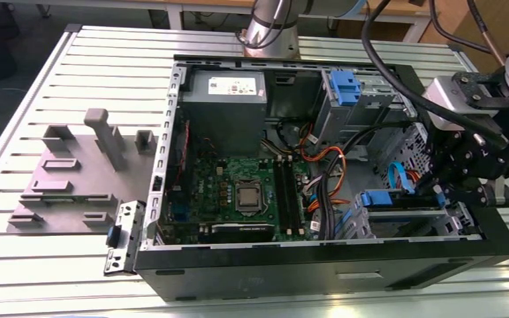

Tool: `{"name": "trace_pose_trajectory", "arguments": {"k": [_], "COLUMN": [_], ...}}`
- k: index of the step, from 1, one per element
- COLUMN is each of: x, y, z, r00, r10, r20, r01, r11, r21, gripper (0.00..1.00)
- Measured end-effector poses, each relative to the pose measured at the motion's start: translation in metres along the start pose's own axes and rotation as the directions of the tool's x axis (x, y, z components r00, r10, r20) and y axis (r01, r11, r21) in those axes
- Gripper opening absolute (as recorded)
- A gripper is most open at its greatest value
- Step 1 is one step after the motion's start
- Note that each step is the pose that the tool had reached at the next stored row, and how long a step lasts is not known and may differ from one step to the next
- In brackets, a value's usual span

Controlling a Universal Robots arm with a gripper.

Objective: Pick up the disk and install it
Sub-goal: 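Insert the second disk wire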

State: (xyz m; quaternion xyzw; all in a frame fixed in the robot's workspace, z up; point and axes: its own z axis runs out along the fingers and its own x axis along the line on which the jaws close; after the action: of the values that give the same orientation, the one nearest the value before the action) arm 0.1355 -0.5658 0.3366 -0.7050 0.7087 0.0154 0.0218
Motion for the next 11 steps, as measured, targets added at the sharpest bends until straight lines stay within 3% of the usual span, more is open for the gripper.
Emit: {"name": "trace_pose_trajectory", "arguments": {"k": [11], "x": [0.0007], "y": [0.0019], "z": [0.0009], "r00": [1.0], "r10": [0.004], "r20": [-0.0001], "r01": [-0.004], "r11": [1.0], "r21": [0.0002], "gripper": [0.16]}}
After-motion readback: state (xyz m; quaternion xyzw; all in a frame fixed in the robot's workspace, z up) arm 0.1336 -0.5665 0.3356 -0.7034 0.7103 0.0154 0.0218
